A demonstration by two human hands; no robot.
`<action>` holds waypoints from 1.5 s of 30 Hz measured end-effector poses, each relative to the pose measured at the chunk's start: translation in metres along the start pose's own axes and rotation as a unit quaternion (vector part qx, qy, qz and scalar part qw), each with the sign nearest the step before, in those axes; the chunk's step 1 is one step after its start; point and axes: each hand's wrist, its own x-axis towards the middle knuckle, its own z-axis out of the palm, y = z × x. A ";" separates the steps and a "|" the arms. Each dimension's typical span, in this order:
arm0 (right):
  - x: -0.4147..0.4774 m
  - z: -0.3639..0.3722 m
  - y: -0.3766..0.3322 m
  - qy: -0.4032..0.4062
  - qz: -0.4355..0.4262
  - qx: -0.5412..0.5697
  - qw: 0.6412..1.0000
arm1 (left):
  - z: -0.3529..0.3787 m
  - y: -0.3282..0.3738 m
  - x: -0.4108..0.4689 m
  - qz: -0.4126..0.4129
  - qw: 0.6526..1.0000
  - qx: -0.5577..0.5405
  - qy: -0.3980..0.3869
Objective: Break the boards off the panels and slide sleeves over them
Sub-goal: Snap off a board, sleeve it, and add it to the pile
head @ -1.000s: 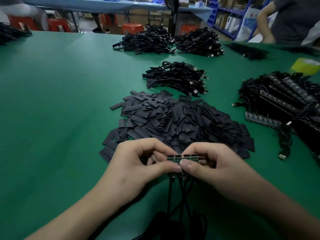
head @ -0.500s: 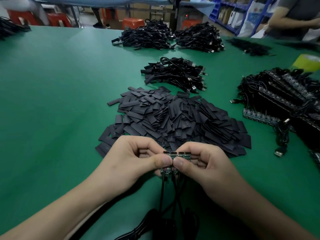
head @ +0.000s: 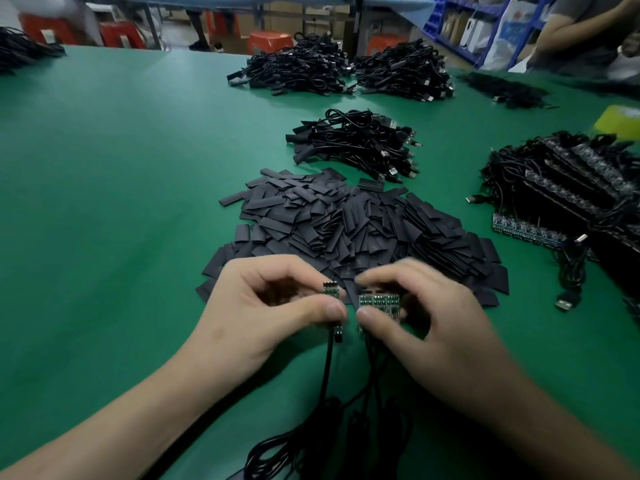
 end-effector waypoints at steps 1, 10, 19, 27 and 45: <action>0.000 0.002 -0.003 0.019 -0.044 -0.034 0.998 | 0.001 0.000 0.000 0.030 0.999 0.027 0.003; -0.006 0.011 -0.019 -0.081 -0.065 0.221 0.970 | -0.001 -0.005 0.000 0.110 0.982 0.155 0.020; 0.012 -0.045 -0.018 -0.123 0.002 0.599 0.791 | -0.016 -0.019 0.012 0.121 0.823 0.555 0.013; 0.013 -0.041 -0.008 -0.128 0.124 0.117 0.977 | -0.017 -0.019 0.014 0.132 0.792 0.596 0.008; 0.004 0.005 -0.014 -0.052 0.185 0.313 0.930 | -0.003 -0.014 0.000 0.262 0.852 0.450 0.048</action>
